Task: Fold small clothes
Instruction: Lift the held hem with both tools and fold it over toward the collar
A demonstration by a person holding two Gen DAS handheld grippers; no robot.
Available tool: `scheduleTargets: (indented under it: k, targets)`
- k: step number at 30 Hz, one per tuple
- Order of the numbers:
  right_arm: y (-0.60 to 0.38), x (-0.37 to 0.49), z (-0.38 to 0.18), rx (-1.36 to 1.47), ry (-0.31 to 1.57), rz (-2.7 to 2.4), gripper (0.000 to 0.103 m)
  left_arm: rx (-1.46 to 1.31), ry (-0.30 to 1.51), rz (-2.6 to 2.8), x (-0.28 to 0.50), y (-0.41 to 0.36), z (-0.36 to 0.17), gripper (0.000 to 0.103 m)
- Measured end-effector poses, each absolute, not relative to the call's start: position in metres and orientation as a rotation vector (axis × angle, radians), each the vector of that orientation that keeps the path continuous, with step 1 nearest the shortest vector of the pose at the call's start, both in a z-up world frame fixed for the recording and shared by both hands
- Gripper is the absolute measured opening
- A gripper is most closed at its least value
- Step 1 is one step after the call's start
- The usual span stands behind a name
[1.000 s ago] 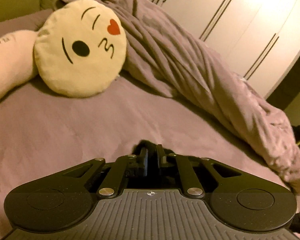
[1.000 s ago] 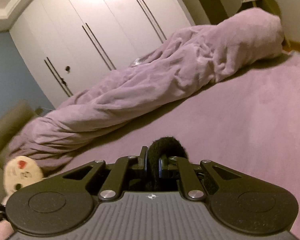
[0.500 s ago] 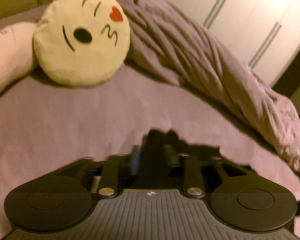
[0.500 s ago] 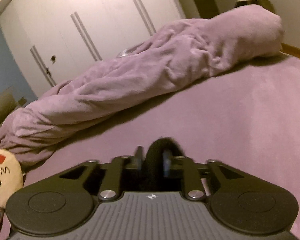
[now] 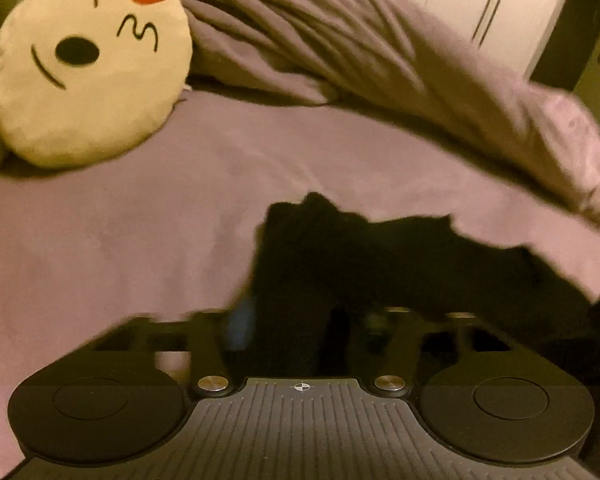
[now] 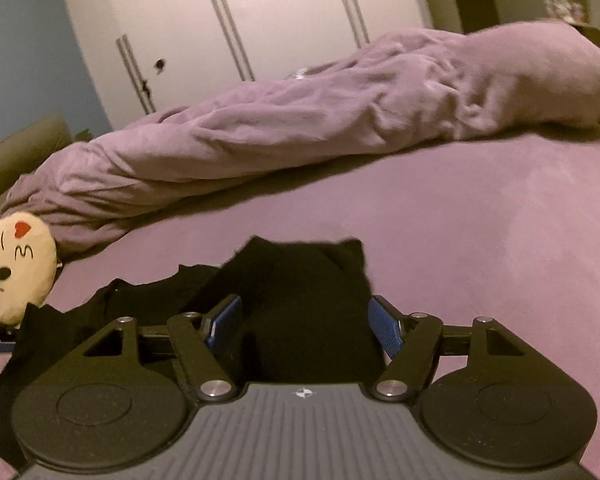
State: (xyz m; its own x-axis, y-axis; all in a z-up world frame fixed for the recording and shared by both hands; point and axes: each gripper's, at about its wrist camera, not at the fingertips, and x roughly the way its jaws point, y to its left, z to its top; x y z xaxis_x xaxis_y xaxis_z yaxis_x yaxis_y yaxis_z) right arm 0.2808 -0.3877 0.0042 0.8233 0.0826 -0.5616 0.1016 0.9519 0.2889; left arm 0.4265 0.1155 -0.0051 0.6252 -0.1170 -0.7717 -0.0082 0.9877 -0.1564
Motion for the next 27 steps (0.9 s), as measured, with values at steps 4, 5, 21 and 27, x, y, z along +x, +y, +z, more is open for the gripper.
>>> scheduleTargets:
  k: [4,5,21,27]
  targets:
    - [-0.375,0.311,0.008,0.209,0.634,0.037,0.07,-0.194,0.887,-0.041,0.43,0.122,-0.008,0.015]
    - [-0.372,0.319,0.007,0.183,0.655,0.038,0.07,-0.194,0.883,-0.048,0.429,0.124,-0.008,0.014]
    - [-0.366,0.342,-0.009,0.094,0.685,0.02,0.08,-0.142,0.854,-0.154,0.432,0.115,-0.001,0.058]
    - [-0.37,0.347,-0.008,0.085,0.68,0.028,0.089,-0.062,0.886,-0.14,0.441,0.1,-0.008,0.033]
